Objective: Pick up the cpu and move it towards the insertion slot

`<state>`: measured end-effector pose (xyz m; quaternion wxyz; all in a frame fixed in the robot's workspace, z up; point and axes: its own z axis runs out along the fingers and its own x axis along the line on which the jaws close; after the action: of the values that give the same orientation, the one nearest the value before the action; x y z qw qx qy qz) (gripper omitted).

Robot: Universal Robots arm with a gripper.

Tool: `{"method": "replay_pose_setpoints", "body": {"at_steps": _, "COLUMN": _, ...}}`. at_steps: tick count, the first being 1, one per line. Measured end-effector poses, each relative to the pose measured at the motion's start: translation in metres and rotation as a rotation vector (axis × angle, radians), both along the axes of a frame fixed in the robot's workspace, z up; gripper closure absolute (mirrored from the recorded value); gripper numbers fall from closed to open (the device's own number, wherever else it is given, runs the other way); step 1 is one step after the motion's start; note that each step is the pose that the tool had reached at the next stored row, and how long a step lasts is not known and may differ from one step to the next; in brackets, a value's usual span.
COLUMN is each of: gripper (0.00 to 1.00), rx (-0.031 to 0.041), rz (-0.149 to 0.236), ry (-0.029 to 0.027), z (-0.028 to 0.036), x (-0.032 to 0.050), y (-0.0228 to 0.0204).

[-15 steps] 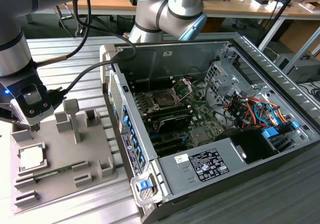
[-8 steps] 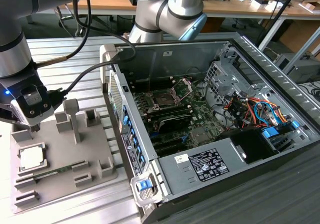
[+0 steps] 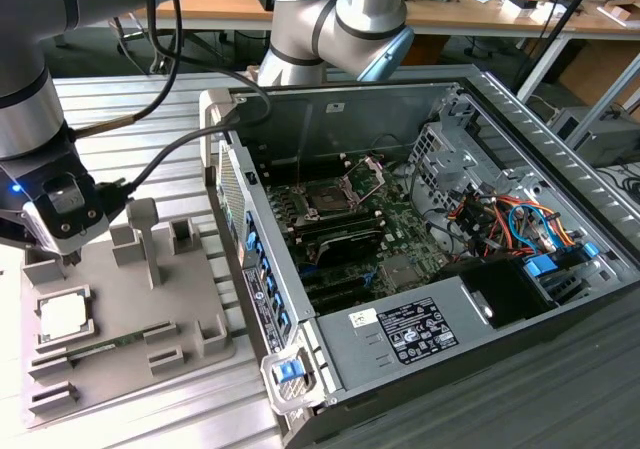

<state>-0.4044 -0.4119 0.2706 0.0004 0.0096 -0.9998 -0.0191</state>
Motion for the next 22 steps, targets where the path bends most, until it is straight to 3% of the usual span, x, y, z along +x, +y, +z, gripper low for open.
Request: {"method": "replay_pose_setpoints", "body": {"at_steps": 22, "gripper": 0.89, "rx": 0.0000, "rz": 0.000, "ry": -0.0001, "z": -0.0046, "x": 0.0000, "y": 0.0000}}
